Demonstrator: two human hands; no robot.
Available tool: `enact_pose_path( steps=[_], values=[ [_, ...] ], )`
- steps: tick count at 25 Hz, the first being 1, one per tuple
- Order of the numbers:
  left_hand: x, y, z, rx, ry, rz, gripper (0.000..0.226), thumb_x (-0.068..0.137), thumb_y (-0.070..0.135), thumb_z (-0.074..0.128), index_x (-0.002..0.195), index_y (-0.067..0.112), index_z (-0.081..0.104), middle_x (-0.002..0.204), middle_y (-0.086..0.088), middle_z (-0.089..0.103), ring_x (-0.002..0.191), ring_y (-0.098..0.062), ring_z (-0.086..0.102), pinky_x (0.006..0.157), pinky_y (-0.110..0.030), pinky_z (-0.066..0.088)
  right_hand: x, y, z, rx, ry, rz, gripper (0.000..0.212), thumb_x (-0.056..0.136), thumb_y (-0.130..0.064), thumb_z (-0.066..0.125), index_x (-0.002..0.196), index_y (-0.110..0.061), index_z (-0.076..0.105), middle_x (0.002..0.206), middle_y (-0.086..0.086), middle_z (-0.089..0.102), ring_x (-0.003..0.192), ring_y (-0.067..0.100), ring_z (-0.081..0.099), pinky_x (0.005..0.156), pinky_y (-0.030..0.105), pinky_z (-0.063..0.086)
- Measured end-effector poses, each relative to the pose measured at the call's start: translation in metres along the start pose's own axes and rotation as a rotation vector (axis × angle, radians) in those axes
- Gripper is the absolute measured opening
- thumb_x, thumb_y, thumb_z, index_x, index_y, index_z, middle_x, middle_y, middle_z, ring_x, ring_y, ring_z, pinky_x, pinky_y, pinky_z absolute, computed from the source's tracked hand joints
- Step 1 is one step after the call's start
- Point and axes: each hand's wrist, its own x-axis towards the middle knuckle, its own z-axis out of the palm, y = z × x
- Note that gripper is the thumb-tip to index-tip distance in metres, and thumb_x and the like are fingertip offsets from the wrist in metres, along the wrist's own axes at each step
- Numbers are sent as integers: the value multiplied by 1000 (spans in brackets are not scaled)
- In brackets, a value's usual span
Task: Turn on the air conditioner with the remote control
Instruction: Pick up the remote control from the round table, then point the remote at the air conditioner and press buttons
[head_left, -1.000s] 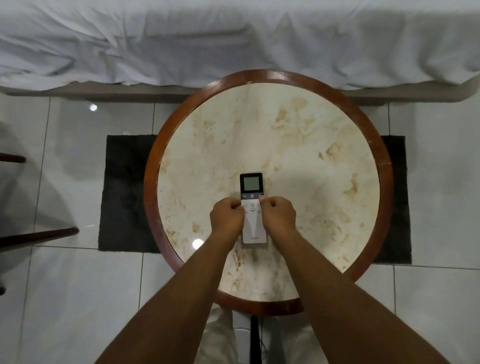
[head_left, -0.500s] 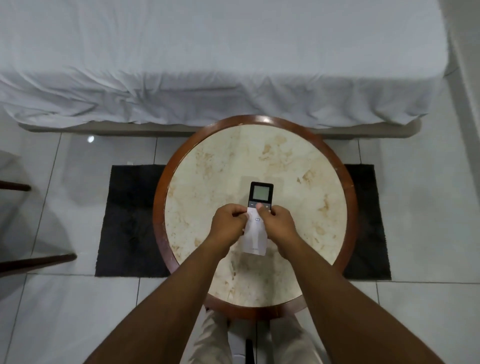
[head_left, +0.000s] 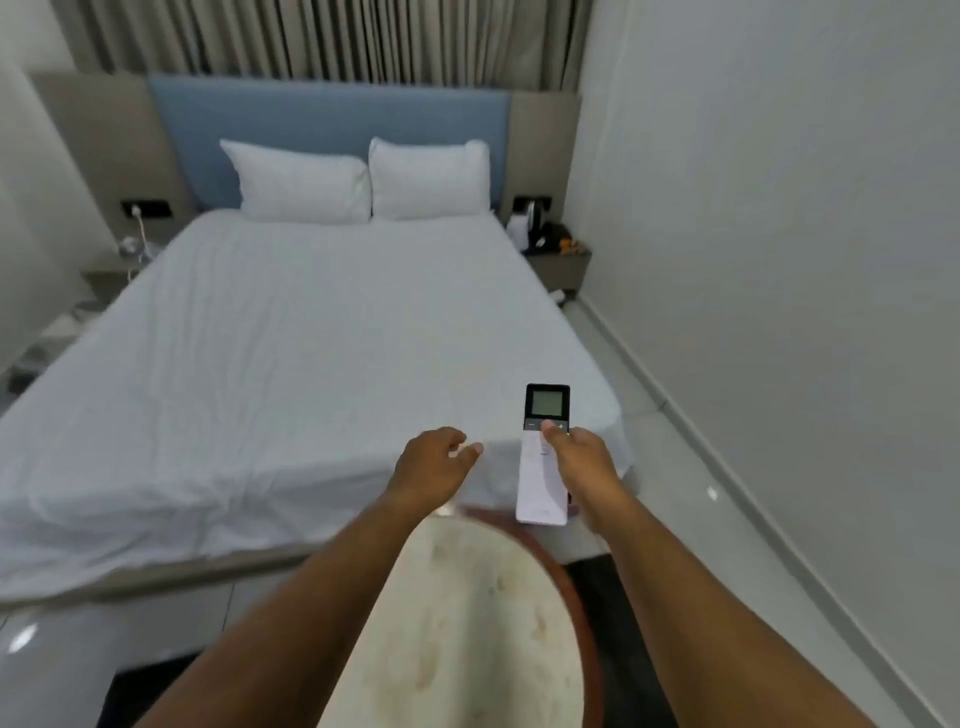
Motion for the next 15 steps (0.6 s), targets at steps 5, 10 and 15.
enact_pose_path(
  steps=[5, 10, 15],
  values=[
    [32, 151, -50, 92, 107, 341, 60, 90, 54, 56, 134, 13, 55, 142, -8, 55, 131, -26, 48, 106, -36, 37, -27, -141, -100, 213, 125, -264, 31, 99, -38, 58, 95, -7, 58, 87, 24, 72, 72, 41, 75, 66, 49, 63],
    [40, 290, -82, 228, 326, 690, 66, 89, 61, 51, 137, 15, 49, 148, -10, 47, 137, -31, 38, 107, -47, 38, -83, -239, -190, 260, 201, -505, 36, 102, -35, 52, 117, -2, 53, 96, 28, 71, 63, 40, 75, 51, 43, 61],
    [32, 396, -99, 263, 466, 875, 80, 91, 67, 35, 153, 19, 22, 163, -10, 21, 150, -33, 9, 120, -51, 13, -140, -299, -247, 231, 339, -686, 32, 103, -33, 49, 115, -3, 53, 93, 23, 72, 56, 34, 76, 43, 34, 57]
  ],
)
